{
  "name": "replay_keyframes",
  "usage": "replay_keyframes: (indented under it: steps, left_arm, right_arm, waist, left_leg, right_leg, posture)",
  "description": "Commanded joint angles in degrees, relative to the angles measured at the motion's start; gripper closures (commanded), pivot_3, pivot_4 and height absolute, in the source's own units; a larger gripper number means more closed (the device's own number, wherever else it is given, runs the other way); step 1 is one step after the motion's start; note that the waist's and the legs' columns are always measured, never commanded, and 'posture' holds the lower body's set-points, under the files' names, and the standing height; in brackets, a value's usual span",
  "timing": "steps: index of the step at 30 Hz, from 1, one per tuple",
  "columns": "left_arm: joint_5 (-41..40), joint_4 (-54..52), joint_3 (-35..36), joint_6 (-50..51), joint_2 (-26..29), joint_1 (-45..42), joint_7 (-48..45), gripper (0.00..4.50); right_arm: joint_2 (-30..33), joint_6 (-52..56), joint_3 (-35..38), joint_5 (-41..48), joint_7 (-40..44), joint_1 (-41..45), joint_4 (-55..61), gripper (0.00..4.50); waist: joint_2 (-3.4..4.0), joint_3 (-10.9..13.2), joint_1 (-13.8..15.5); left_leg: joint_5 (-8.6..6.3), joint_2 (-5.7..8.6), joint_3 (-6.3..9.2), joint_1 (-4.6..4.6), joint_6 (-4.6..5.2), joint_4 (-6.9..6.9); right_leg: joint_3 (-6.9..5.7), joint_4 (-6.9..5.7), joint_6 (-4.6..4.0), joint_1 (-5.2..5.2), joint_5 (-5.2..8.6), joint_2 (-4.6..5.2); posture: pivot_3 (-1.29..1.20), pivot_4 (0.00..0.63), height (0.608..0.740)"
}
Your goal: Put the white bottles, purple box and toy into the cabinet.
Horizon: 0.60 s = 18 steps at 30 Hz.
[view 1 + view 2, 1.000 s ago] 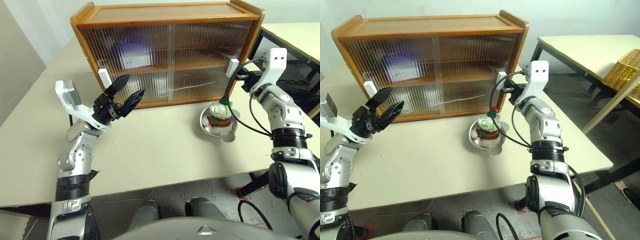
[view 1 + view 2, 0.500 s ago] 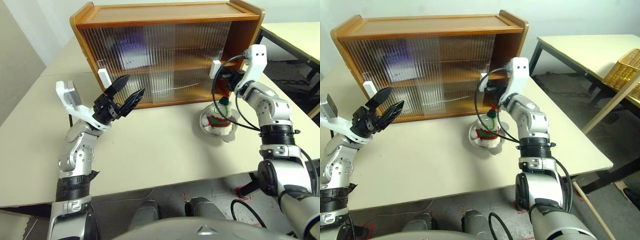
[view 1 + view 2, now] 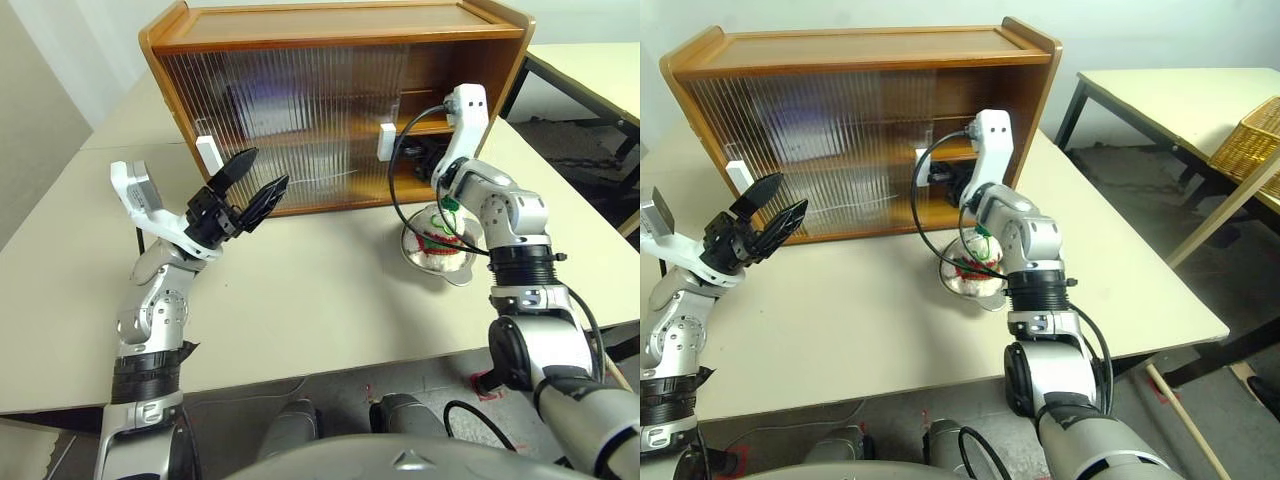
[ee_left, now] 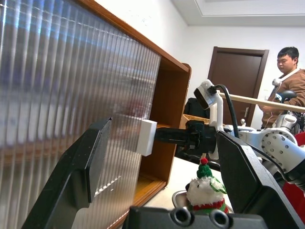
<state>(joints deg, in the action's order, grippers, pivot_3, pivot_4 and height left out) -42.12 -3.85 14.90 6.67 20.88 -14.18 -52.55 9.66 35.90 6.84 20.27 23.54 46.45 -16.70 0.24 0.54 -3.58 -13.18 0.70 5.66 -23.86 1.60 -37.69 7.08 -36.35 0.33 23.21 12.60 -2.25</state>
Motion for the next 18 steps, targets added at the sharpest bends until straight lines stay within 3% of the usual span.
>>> replay_keyframes:
  steps: [1, 18]
  left_arm:
    - [1.0, -0.7, -0.6, -0.4, -0.2, 0.5, 0.4, 0.00]
    - [1.1, -1.0, -0.8, -0.3, 0.3, 0.8, 0.5, 0.00]
  right_arm:
    - [-0.9, 0.3, -1.0, 0.4, 0.1, 1.4, 0.2, 4.48]
    - [-2.0, 0.4, -0.7, 3.2, 3.2, 0.8, 0.1, 4.48]
  waist:
    - [0.00, 0.0, 0.1]
    - [0.00, 0.0, 0.2]
  left_leg:
    - [0.00, 0.00, 0.00, -0.01, 0.00, 0.00]
    - [0.01, 0.00, -0.01, -0.02, 0.01, -0.07]
  right_leg:
    - [0.00, 0.00, 0.00, 0.01, 0.00, 0.00]
    - [-0.02, -0.08, -0.13, 0.03, -0.04, -0.01]
  posture:
    - [-0.04, 0.006, 0.740]
    - [-0.04, 0.002, 0.740]
